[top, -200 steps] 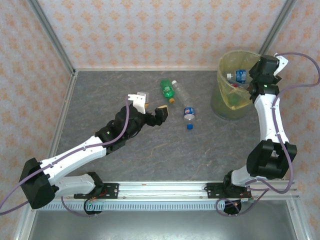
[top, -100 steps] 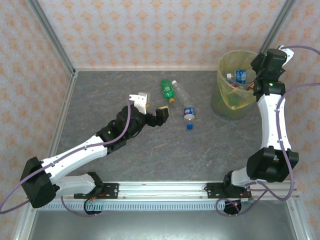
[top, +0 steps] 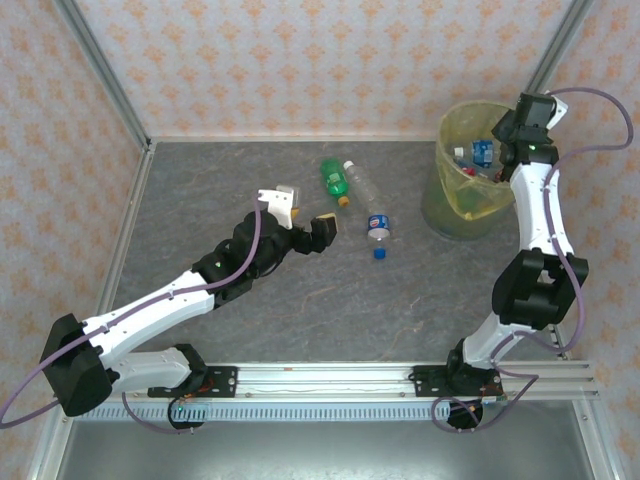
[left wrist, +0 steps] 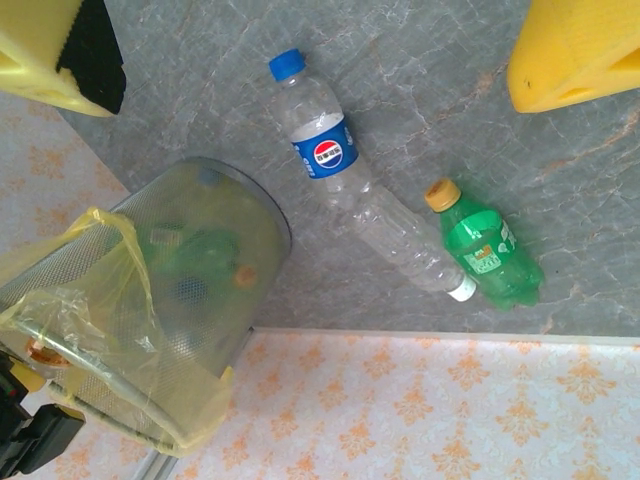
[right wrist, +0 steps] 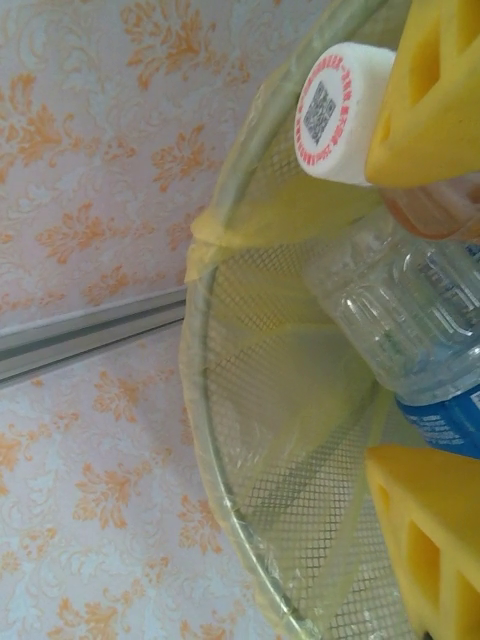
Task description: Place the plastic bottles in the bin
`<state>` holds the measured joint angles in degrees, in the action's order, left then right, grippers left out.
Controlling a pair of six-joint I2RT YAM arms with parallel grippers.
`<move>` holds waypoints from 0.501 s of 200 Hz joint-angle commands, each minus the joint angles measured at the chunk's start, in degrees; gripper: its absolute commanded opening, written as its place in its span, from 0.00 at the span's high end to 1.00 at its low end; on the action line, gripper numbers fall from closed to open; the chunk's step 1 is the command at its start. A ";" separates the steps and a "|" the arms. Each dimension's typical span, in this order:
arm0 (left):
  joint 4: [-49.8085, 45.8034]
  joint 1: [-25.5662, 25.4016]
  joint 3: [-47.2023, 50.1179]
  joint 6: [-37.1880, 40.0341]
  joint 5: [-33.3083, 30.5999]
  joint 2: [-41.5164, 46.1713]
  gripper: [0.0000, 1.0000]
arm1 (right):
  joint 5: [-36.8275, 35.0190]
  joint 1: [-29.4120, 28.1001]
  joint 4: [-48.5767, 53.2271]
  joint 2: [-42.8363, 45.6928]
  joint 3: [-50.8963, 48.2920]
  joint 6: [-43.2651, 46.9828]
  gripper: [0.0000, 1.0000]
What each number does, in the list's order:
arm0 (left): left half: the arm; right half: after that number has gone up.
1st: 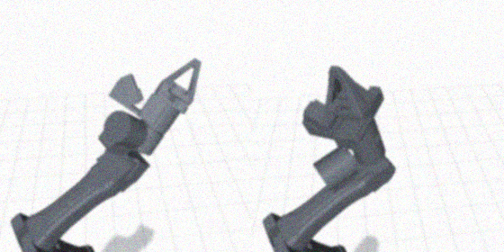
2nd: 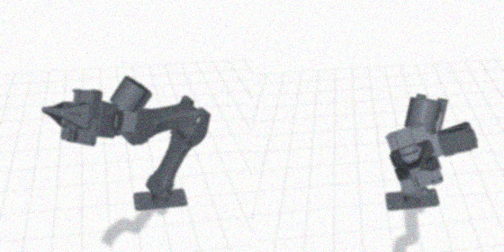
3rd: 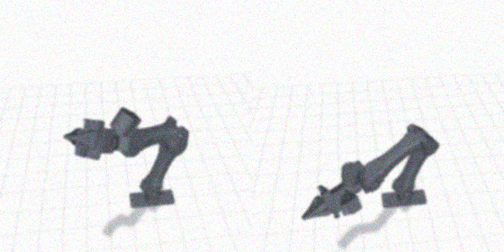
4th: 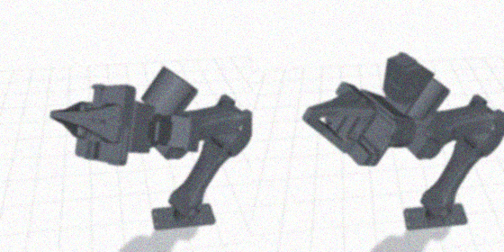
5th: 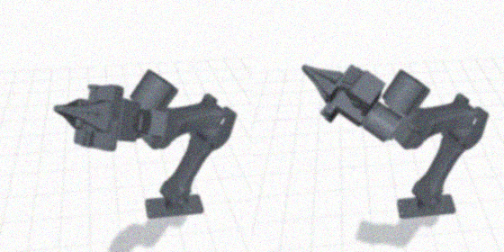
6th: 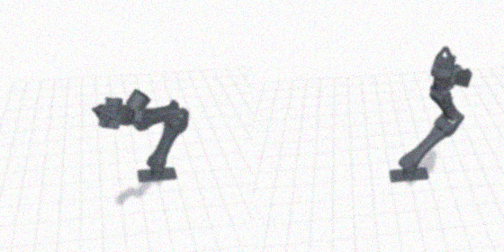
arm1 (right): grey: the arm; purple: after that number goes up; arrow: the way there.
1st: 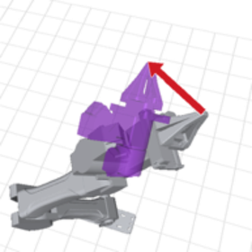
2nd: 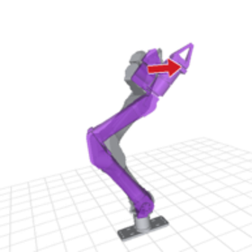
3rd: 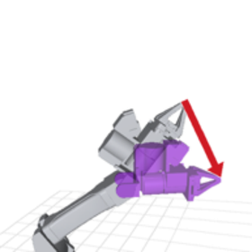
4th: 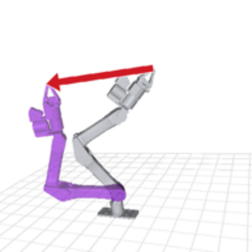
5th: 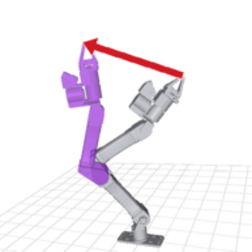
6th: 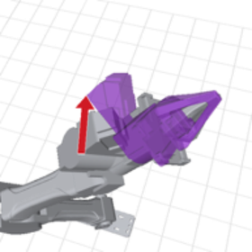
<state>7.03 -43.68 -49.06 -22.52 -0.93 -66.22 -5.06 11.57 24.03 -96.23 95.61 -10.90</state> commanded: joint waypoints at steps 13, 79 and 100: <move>-0.30 0.81 -0.41 -0.90 -1.88 0.25 0.01 | 3.20 0.55 3.11 2.56 1.00 -1.06 0.31; -3.63 2.61 -4.88 -4.64 -5.23 -8.76 0.01 | 14.19 0.51 3.13 10.72 1.62 -5.15 0.22; -3.98 4.08 -6.65 -6.75 -4.58 -11.76 0.01 | 17.31 0.50 2.53 13.87 -0.29 -6.62 0.00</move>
<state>4.78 -41.21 -52.40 -26.11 -4.19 -75.70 7.11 11.79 26.79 -87.09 95.61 -15.27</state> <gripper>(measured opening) 0.992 0.861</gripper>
